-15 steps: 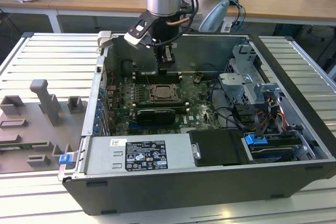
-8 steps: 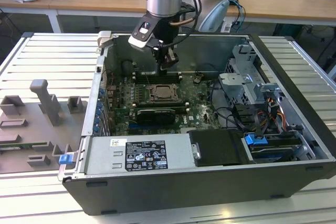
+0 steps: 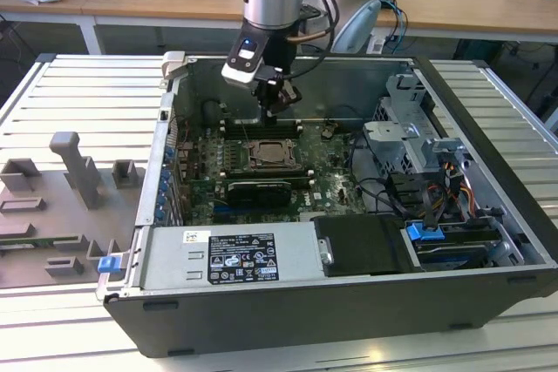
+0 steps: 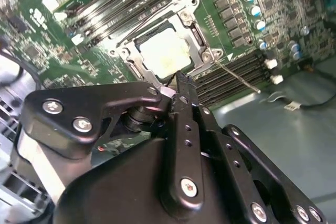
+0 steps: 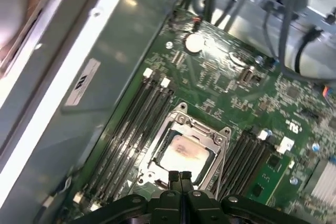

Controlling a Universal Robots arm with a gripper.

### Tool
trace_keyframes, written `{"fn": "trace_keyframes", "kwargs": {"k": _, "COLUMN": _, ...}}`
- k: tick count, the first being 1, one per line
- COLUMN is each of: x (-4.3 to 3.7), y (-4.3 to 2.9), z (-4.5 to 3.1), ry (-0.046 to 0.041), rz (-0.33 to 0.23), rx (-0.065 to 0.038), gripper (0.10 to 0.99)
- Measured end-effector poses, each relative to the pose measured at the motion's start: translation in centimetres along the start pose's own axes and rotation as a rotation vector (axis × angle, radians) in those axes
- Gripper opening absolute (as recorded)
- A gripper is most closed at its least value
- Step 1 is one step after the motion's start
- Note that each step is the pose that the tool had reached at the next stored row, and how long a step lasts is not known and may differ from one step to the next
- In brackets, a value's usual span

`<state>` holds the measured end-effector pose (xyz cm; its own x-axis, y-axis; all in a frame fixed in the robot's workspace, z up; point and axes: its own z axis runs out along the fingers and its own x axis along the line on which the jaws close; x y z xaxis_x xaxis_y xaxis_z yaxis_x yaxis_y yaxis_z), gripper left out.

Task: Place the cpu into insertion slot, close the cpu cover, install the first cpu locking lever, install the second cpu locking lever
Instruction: 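Install the first cpu locking lever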

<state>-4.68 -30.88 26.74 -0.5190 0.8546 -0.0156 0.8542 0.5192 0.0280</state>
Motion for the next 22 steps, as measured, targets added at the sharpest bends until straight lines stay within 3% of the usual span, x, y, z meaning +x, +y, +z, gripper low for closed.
{"fn": "trace_keyframes", "kwargs": {"k": 22, "x": 0.00, "y": 0.00, "z": 0.05, "ry": 0.0158, "rz": -0.547, "rx": -0.008, "gripper": 0.106}}
